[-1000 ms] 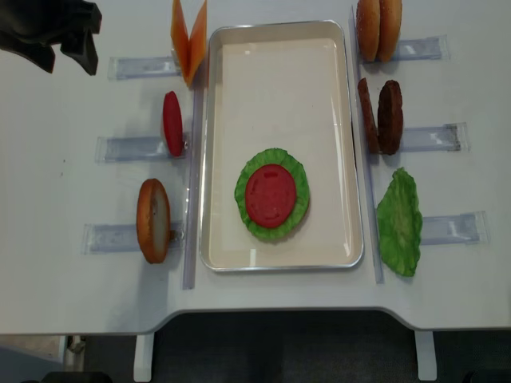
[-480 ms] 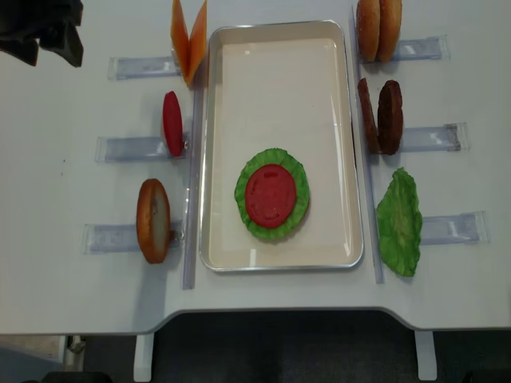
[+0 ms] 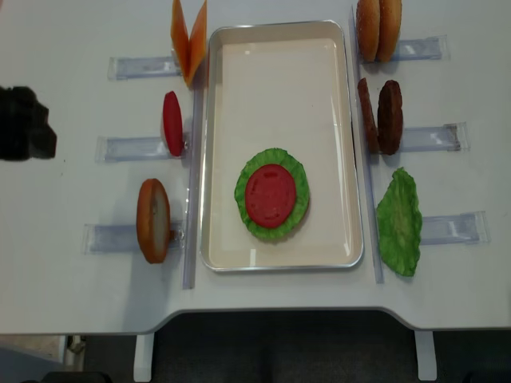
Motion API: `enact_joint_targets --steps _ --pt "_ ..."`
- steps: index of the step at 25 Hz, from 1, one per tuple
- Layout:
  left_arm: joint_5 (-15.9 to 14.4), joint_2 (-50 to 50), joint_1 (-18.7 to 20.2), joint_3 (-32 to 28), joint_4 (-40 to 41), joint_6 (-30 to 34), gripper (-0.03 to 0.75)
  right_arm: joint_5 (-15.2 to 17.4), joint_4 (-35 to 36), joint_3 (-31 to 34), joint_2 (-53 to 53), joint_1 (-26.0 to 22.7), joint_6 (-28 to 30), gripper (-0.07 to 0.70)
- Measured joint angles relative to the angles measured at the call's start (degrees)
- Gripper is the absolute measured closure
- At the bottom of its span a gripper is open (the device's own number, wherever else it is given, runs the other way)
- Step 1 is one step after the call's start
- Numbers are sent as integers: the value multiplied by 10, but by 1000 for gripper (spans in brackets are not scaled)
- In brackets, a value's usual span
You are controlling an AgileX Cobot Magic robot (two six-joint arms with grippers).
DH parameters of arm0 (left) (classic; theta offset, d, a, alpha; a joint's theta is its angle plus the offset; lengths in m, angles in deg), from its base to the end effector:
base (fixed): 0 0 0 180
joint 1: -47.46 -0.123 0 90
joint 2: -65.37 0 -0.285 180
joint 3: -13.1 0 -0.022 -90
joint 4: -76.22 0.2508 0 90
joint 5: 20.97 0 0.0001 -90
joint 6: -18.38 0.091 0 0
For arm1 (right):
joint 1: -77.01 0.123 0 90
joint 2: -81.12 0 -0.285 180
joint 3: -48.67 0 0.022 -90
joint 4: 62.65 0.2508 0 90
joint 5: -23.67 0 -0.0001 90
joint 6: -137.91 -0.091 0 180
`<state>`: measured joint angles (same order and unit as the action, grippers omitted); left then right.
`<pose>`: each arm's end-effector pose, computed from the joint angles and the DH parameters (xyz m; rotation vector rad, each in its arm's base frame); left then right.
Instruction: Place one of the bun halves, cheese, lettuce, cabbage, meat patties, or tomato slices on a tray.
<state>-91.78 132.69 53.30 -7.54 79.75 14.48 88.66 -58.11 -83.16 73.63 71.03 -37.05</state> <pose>0.1725 -0.0123 0.3322 0.0598 2.7664 0.0414 -0.0091 0.0075 0.2735 0.0094 2.1031 -0.0199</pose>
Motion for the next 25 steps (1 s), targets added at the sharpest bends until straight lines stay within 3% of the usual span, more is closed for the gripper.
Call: enact_joint_targets --steps 6,18,25 --pt "-2 -123 0 -72 -7 0 219 0 0 0 0 0 0 162" --pt "-10 -356 0 -124 -15 1 220 0 0 0 0 0 0 162" --pt "-13 -461 0 -186 -15 4 239 0 0 0 0 0 0 162"
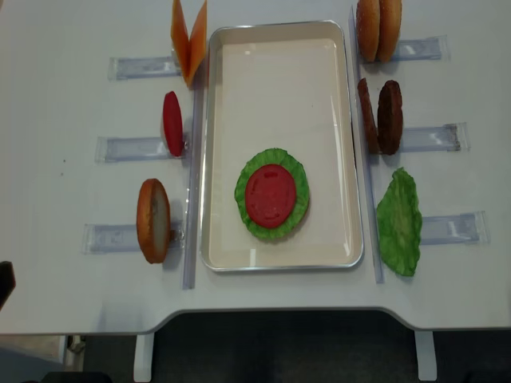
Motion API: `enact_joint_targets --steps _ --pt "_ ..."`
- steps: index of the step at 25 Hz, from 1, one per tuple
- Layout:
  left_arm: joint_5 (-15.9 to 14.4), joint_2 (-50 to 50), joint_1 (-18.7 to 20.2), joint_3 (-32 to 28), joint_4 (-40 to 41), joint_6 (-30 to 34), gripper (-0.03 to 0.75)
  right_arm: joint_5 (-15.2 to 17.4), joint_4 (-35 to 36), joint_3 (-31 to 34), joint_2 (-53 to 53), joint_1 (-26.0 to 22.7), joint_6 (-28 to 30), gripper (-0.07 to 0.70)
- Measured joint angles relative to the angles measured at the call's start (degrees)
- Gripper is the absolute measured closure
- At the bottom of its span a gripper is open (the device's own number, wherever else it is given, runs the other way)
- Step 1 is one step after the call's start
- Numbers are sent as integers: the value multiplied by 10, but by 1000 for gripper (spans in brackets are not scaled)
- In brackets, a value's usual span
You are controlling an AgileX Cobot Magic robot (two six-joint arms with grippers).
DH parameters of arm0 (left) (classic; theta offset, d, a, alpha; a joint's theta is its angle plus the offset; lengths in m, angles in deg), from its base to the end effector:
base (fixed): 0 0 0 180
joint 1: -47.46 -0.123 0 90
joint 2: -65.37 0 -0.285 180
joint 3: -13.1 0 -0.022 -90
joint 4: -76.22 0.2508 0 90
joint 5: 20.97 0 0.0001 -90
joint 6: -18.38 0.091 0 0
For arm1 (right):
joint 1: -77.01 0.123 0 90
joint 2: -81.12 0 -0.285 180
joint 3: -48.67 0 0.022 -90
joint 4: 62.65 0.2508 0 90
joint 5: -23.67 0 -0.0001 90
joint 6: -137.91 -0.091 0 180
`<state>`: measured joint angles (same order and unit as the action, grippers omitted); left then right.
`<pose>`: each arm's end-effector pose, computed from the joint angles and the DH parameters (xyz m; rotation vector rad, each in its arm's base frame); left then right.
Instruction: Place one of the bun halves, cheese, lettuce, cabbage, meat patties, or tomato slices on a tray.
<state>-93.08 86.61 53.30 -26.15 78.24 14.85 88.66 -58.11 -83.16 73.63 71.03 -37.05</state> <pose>0.0089 0.0022 0.3073 0.0421 2.3135 -0.0388 -0.0091 0.0075 0.2735 0.0094 2.1031 -0.0199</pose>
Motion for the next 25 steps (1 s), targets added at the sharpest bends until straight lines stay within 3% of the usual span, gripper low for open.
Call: enact_joint_targets --steps 11,20,25 --pt "-1 -136 0 -23 -1 41 284 0 0 0 0 0 0 162" --pt "0 -146 0 -63 -20 70 283 0 0 0 0 0 0 162" --pt "43 -146 0 -89 -20 72 283 0 0 0 0 0 0 162"
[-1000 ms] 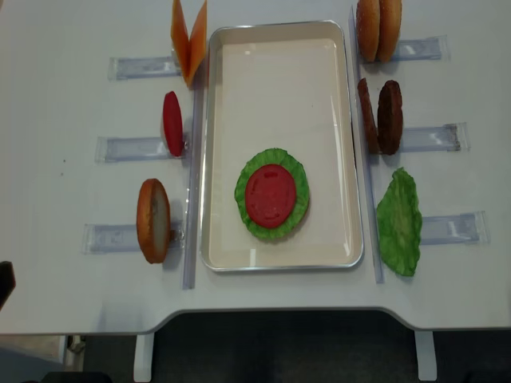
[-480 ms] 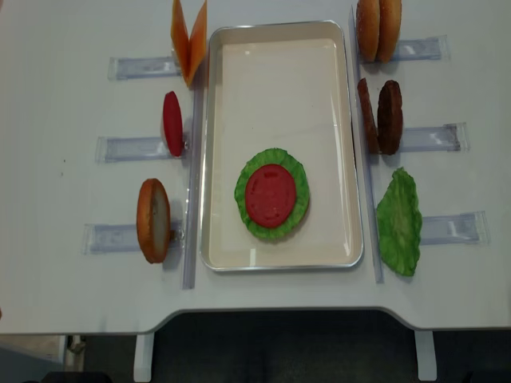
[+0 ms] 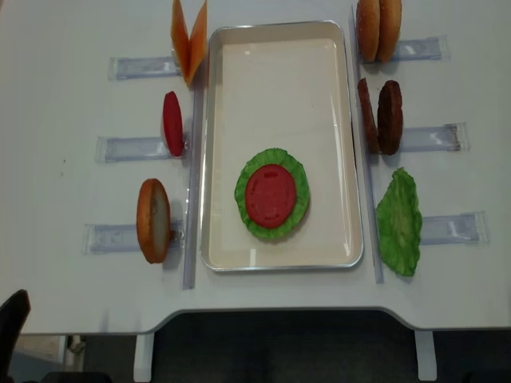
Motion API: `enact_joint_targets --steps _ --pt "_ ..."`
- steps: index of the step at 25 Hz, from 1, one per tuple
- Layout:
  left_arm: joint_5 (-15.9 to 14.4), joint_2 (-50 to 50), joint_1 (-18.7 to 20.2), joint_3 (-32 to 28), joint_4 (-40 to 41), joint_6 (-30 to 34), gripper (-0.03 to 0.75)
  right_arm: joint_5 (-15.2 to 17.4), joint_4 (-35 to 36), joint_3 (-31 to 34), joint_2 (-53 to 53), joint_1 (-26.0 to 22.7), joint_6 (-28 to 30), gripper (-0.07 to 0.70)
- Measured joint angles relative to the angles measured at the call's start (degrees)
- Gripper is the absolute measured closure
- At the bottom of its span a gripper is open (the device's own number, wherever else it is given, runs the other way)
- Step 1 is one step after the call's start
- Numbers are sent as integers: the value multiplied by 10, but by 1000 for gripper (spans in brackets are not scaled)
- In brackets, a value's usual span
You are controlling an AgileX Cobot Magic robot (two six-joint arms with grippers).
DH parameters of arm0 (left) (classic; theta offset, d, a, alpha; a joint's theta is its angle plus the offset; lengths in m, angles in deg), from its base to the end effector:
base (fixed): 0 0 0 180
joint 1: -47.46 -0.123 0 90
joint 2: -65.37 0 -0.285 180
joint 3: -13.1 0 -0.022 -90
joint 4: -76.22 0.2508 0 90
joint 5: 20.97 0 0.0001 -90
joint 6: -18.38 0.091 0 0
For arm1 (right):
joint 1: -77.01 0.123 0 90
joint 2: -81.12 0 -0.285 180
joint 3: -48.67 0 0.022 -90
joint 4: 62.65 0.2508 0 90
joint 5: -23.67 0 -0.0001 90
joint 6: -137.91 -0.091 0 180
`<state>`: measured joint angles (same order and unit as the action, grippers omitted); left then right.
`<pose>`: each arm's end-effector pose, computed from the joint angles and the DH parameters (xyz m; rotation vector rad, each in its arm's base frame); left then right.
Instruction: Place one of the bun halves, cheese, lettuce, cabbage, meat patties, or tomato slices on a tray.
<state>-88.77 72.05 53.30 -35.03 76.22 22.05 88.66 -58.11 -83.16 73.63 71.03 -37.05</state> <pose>-0.0141 0.0014 0.2695 0.1774 2.1327 -0.0222 -0.0091 0.0075 0.2735 0.0094 2.1031 -0.0199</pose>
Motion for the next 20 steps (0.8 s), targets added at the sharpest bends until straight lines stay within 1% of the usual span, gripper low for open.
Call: enact_joint_targets --steps 2,6,12,20 --pt "15 0 0 -5 0 0 283 0 0 0 0 0 0 162" --pt "32 0 0 -19 0 0 283 0 0 0 0 0 0 162" --pt "39 0 0 -20 0 0 283 0 0 0 0 0 0 162" --pt "40 0 0 -20 0 0 283 0 0 0 0 0 0 162"
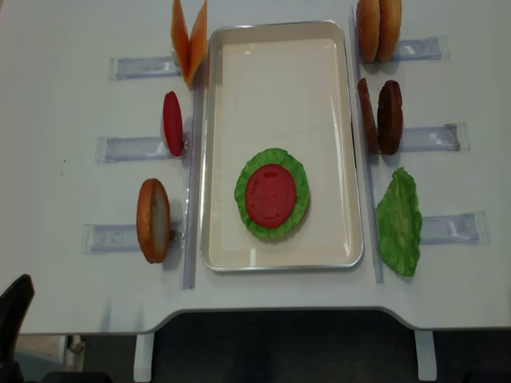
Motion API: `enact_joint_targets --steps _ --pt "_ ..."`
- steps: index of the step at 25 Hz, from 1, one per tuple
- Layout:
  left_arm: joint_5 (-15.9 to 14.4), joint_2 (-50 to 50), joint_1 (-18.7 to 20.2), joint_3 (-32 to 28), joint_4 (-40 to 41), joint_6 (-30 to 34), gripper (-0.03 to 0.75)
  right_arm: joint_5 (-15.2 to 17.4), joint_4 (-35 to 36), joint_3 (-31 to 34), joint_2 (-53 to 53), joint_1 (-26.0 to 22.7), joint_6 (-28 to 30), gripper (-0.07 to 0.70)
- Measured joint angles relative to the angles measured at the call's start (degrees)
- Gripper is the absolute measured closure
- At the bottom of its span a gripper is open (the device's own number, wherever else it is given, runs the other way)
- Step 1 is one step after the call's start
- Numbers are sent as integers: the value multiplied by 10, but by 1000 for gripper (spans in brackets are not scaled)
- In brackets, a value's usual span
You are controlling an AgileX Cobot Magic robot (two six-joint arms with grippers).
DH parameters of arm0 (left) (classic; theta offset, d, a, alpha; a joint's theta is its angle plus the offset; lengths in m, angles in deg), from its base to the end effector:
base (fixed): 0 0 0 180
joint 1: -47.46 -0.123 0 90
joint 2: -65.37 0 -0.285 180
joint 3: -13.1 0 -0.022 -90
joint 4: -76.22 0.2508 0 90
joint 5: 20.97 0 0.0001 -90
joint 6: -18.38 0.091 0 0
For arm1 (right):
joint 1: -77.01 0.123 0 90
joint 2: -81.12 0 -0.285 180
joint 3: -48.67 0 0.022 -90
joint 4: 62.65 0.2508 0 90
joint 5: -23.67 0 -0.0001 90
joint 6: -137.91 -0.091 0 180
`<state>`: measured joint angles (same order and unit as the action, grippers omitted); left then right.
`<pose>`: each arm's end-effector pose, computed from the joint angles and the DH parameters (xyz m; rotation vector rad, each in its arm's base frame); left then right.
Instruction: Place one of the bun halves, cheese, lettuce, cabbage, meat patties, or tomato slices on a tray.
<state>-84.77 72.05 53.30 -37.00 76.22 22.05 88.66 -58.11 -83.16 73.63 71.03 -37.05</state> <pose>-0.0070 0.0007 0.2656 0.1745 2.0974 -0.0227 -0.0091 0.0075 0.2735 0.0094 2.1031 -0.0199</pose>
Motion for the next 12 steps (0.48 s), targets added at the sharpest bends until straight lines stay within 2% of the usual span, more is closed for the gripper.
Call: enact_joint_targets --steps 12 --pt "0 0 0 0 0 0 284 0 0 0 0 0 0 162"
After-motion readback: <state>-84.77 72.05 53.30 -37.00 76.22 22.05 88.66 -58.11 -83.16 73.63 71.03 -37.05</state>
